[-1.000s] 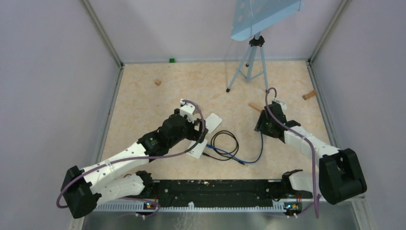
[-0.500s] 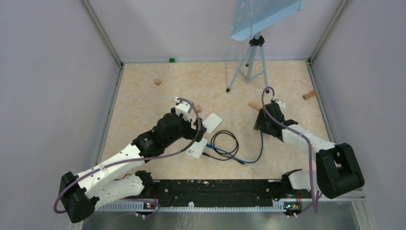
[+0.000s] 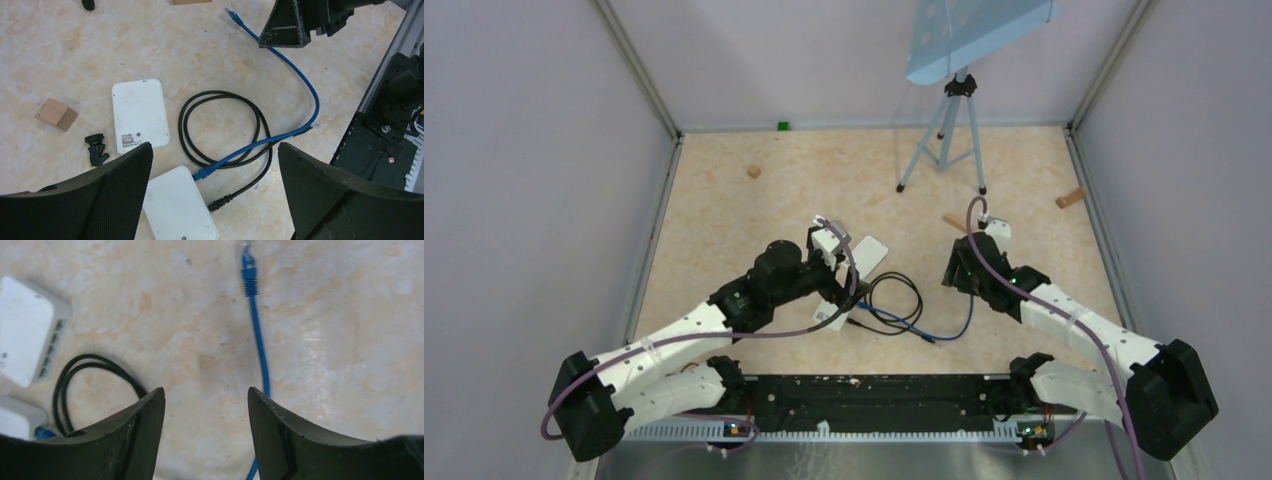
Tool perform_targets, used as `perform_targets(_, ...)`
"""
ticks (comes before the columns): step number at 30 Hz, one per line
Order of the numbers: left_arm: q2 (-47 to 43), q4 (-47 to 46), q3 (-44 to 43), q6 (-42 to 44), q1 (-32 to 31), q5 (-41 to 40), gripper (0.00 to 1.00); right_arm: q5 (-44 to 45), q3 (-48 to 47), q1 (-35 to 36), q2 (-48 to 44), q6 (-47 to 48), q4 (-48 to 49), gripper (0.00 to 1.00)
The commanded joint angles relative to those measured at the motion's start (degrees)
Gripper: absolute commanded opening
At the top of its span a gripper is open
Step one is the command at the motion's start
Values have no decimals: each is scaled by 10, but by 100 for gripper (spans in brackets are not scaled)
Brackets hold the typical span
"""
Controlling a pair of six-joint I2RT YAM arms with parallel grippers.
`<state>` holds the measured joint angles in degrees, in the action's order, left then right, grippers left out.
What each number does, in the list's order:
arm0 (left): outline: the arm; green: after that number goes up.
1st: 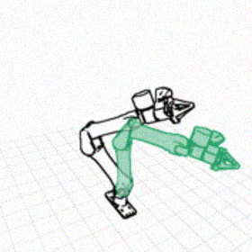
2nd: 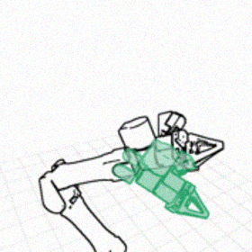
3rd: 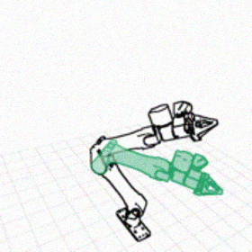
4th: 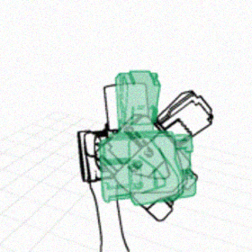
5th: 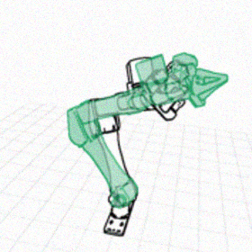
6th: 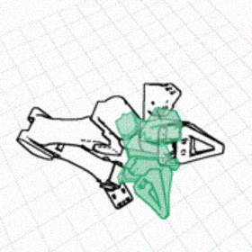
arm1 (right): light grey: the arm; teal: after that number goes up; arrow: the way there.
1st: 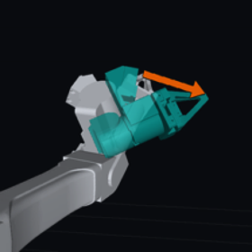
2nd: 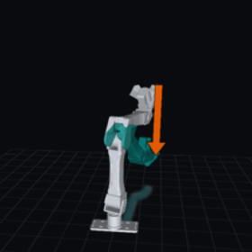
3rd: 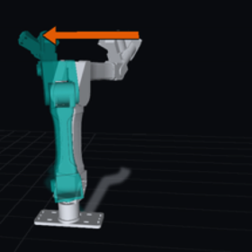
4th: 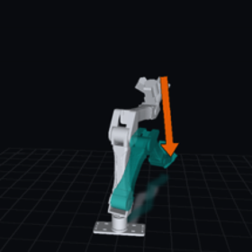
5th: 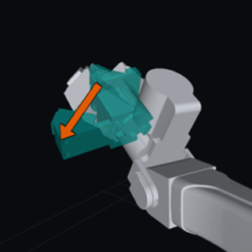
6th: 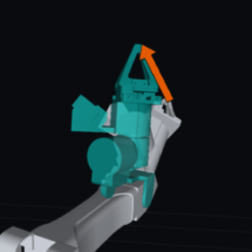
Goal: Insert the plug into the switch port
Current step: Place the switch port at the center of the board, then pick up the connector from the center of the board.
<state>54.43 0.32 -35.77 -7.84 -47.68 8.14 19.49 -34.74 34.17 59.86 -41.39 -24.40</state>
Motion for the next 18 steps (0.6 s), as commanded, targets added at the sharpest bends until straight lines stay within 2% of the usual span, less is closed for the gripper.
perform_targets(1, 2, -46, -17, 45, -2, 35, 99, 84, 6, -31, 6, 5, 2, 60)
perform_targets(6, -14, -12, -34, 66, -1, 19, 99, 18, -10, -127, 73, 87, 66, 61)
perform_targets(12, -53, -8, -21, 30, -2, -10, 99, -64, -32, -132, 176, 149, 126, 58)
perform_targets(18, -69, -7, -19, 16, -1, -12, 99, -35, -25, -132, 217, 168, 172, 51)
